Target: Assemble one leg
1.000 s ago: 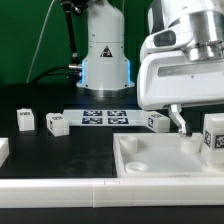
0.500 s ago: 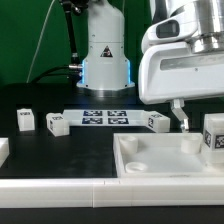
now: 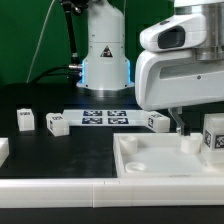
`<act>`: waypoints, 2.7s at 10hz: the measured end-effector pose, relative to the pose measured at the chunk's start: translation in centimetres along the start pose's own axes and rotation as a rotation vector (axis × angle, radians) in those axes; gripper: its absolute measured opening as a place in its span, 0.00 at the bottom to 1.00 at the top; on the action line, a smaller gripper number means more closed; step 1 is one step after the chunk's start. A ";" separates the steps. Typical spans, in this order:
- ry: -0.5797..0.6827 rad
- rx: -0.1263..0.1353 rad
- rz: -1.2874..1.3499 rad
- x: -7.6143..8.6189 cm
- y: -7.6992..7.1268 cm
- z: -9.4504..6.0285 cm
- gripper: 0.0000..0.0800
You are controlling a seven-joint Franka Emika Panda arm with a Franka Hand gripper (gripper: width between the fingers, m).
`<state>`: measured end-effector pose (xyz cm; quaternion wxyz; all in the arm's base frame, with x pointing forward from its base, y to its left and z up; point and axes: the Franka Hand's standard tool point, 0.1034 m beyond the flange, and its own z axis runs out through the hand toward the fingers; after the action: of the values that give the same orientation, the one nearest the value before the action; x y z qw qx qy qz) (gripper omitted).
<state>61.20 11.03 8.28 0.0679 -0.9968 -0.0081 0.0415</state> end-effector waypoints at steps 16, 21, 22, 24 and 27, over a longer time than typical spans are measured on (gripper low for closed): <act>0.070 0.023 1.103 0.7 -0.9 0.3 0.36; 0.067 0.022 1.063 0.7 -0.7 0.3 0.75; 0.069 0.014 0.950 0.7 -0.6 0.3 0.75; 0.068 0.007 0.787 0.6 -0.7 0.3 0.80; 0.063 -0.013 0.435 0.9 -0.6 0.6 0.81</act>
Offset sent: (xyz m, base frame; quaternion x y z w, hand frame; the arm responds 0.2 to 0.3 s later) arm 0.0000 0.0000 0.0000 0.0000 0.0000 0.0000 1.0000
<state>62.00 11.69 7.71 0.0512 -0.9763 0.2088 0.0238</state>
